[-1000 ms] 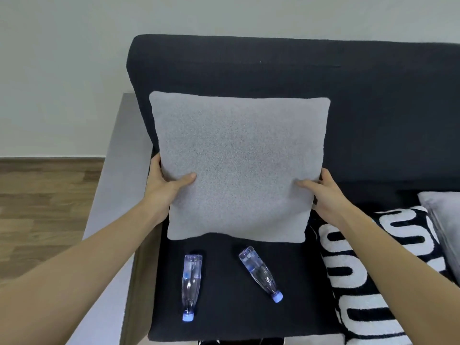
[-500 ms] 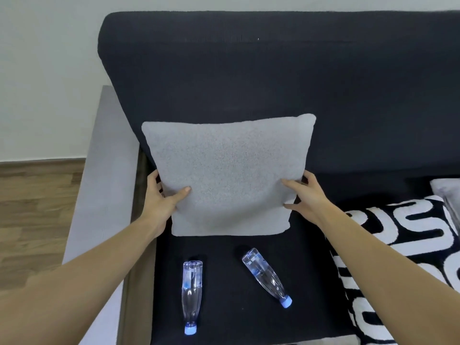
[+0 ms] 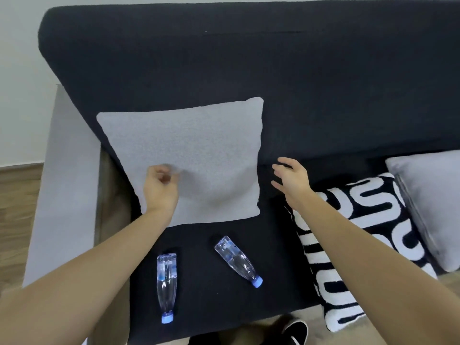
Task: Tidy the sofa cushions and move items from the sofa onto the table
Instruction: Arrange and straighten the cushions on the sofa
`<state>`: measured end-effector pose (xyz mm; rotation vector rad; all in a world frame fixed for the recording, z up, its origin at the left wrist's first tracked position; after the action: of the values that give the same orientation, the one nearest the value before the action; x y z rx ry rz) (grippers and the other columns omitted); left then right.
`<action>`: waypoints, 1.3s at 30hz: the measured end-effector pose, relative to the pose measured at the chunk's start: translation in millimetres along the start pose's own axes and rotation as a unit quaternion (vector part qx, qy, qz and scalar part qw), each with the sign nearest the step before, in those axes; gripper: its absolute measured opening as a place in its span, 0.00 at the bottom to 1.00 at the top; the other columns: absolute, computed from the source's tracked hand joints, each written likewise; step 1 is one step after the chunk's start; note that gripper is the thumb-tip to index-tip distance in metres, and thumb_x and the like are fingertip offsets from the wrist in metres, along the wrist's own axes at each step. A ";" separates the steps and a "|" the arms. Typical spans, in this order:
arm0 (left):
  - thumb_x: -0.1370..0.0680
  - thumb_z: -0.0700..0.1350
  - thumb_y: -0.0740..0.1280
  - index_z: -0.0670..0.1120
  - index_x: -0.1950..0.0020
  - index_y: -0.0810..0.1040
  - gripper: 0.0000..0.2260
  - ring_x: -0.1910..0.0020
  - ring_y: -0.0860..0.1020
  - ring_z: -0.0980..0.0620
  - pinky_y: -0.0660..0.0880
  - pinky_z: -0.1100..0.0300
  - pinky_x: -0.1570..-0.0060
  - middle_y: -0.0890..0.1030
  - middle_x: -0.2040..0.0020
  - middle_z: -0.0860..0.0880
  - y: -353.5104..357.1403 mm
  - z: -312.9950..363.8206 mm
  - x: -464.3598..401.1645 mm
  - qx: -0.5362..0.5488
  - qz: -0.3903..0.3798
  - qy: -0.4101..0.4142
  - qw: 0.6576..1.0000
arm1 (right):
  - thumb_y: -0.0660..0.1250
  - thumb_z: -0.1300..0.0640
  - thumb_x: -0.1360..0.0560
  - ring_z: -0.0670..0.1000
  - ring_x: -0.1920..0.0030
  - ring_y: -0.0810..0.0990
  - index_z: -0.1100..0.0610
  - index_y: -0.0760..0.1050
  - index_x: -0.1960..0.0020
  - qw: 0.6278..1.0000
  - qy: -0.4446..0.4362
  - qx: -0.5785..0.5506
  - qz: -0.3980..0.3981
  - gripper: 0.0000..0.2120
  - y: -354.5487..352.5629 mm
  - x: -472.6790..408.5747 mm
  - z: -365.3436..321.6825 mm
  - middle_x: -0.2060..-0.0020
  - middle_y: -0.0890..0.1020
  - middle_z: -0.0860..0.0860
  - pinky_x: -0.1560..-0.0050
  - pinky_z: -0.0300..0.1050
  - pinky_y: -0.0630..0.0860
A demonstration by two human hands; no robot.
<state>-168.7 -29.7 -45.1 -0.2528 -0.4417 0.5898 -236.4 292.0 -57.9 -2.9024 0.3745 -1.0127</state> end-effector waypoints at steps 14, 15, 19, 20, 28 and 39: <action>0.23 0.48 0.69 0.51 0.39 0.75 0.13 0.47 0.79 0.52 0.78 0.46 0.41 0.80 0.51 0.52 227.3 -19.0 187.1 -0.023 -0.208 -0.102 0.973 | 0.66 0.57 0.21 0.49 0.54 0.78 0.56 0.74 0.35 0.987 0.009 0.141 0.078 0.14 -280.1 -15.3 22.9 0.47 0.80 0.53 0.50 0.47 0.73; 0.23 0.48 0.70 0.51 0.38 0.75 0.14 0.47 0.79 0.51 0.78 0.45 0.41 0.79 0.51 0.52 241.1 -23.3 196.4 -0.028 -0.205 -0.113 0.972 | 0.66 0.58 0.21 0.49 0.57 0.76 0.57 0.73 0.34 0.985 0.016 0.150 0.082 0.16 -306.9 -21.2 24.1 0.46 0.79 0.53 0.50 0.47 0.72; 0.23 0.47 0.70 0.48 0.35 0.74 0.17 0.51 0.79 0.50 0.78 0.44 0.40 0.80 0.47 0.46 280.3 -46.4 217.8 -0.047 -0.191 -0.171 0.965 | 0.68 0.55 0.21 0.55 0.42 0.76 0.58 0.67 0.27 0.976 0.053 0.192 0.087 0.24 -383.0 -45.7 34.7 0.35 0.77 0.56 0.45 0.46 0.68; 0.23 0.47 0.70 0.47 0.34 0.73 0.18 0.51 0.79 0.50 0.78 0.44 0.40 0.80 0.45 0.45 288.4 -51.3 221.8 -0.055 -0.187 -0.184 0.963 | 0.68 0.54 0.21 0.57 0.37 0.75 0.58 0.65 0.26 0.974 0.066 0.200 0.077 0.27 -396.0 -52.9 39.3 0.32 0.75 0.56 0.43 0.47 0.68; 0.24 0.52 0.71 0.45 0.25 0.64 0.31 0.50 0.74 0.50 0.76 0.48 0.39 0.77 0.42 0.47 324.6 -93.4 236.0 -0.113 -0.141 -0.266 0.947 | 0.72 0.44 0.26 0.59 0.25 0.64 0.56 0.51 0.20 0.963 0.123 0.240 -0.020 0.46 -427.5 -102.8 72.9 0.23 0.62 0.58 0.28 0.54 0.64; 0.26 0.53 0.73 0.57 0.32 0.71 0.24 0.37 0.77 0.47 0.74 0.42 0.37 0.81 0.40 0.52 340.6 -143.5 257.1 -0.006 -0.209 -0.344 0.915 | 0.71 0.48 0.25 0.58 0.24 0.63 0.52 0.51 0.19 0.955 0.155 0.244 -0.070 0.42 -431.0 -138.1 103.9 0.23 0.63 0.55 0.28 0.54 0.62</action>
<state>-73.7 379.7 -206.6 0.0536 -1.1514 0.2351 -185.4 739.4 -171.1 -2.3565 -0.0736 -1.3578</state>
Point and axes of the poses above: each hand's wrist, its own x-axis away from the middle knuckle, its own y-axis out of the palm, z = x × y, the point moved 6 cm from there along -x, towards the middle knuckle
